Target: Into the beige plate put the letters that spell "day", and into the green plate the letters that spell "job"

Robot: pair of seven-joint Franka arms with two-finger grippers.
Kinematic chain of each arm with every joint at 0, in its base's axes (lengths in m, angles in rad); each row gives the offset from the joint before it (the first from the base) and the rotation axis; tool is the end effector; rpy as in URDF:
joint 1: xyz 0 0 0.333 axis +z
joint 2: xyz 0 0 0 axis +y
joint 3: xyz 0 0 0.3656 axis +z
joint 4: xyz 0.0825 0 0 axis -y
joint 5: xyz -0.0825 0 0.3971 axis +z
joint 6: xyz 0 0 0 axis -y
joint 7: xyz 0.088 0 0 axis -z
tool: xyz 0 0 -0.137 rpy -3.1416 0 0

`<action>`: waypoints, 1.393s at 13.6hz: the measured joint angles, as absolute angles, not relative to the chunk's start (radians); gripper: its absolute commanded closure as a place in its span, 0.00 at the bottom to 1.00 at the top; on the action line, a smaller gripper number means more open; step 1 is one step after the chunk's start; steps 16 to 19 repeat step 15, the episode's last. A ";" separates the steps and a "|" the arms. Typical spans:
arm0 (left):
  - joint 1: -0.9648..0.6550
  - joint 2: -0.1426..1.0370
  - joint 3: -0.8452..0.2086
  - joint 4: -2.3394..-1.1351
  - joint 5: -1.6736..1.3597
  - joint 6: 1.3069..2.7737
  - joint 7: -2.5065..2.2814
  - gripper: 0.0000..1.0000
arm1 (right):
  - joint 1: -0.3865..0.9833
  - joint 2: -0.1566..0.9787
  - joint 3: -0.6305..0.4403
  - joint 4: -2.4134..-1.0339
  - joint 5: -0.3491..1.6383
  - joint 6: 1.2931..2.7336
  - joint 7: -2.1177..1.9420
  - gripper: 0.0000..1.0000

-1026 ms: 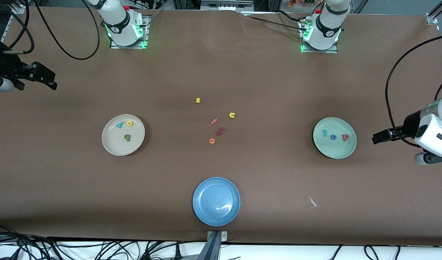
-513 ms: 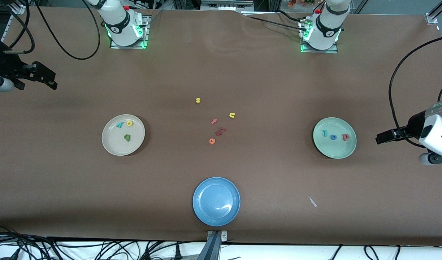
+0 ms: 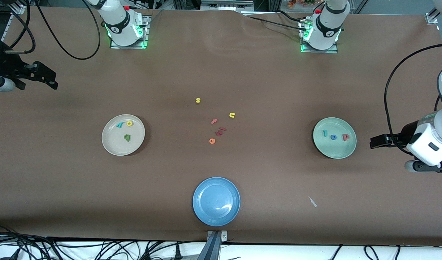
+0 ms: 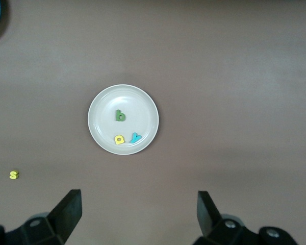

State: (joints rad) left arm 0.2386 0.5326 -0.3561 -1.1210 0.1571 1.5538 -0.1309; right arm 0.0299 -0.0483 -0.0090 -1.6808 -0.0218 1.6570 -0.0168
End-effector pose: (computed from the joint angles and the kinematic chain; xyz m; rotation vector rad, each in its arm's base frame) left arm 0.7302 0.0045 0.5254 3.1250 0.0782 -0.1140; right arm 0.5575 0.0087 0.6252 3.1195 0.0613 0.0383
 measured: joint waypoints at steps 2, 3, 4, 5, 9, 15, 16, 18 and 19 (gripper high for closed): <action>0.074 0.491 -0.106 -1.124 0.032 1.558 -0.081 0.00 | 0.030 -0.048 -0.008 -1.681 -0.022 1.657 -0.017 0.00; 0.026 0.473 -0.026 -1.133 0.000 1.574 -0.039 0.00 | 0.030 -0.048 -0.008 -1.681 -0.022 1.657 -0.017 0.00; 0.023 0.458 -0.007 -1.145 -0.010 1.592 -0.003 0.00 | 0.030 -0.048 -0.008 -1.681 -0.022 1.657 -0.017 0.00; 0.033 0.446 -0.012 -1.160 -0.010 1.604 0.018 0.00 | 0.030 -0.048 -0.008 -1.681 -0.022 1.657 -0.017 0.00; 0.046 0.397 -0.033 -1.260 -0.011 1.655 0.043 0.00 | 0.030 -0.048 -0.007 -1.681 -0.022 1.657 -0.017 0.00; 0.045 0.381 -0.041 -1.289 -0.011 1.667 0.059 0.00 | 0.030 -0.048 -0.006 -1.681 -0.022 1.657 -0.017 0.00; 0.045 0.381 -0.041 -1.289 -0.011 1.667 0.059 0.00 | 0.030 -0.048 -0.006 -1.681 -0.022 1.657 -0.017 0.00; 0.045 0.381 -0.041 -1.289 -0.011 1.667 0.059 0.00 | 0.030 -0.048 -0.006 -1.681 -0.022 1.657 -0.017 0.00; 0.045 0.381 -0.041 -1.289 -0.011 1.667 0.059 0.00 | 0.030 -0.048 -0.006 -1.681 -0.022 1.657 -0.017 0.00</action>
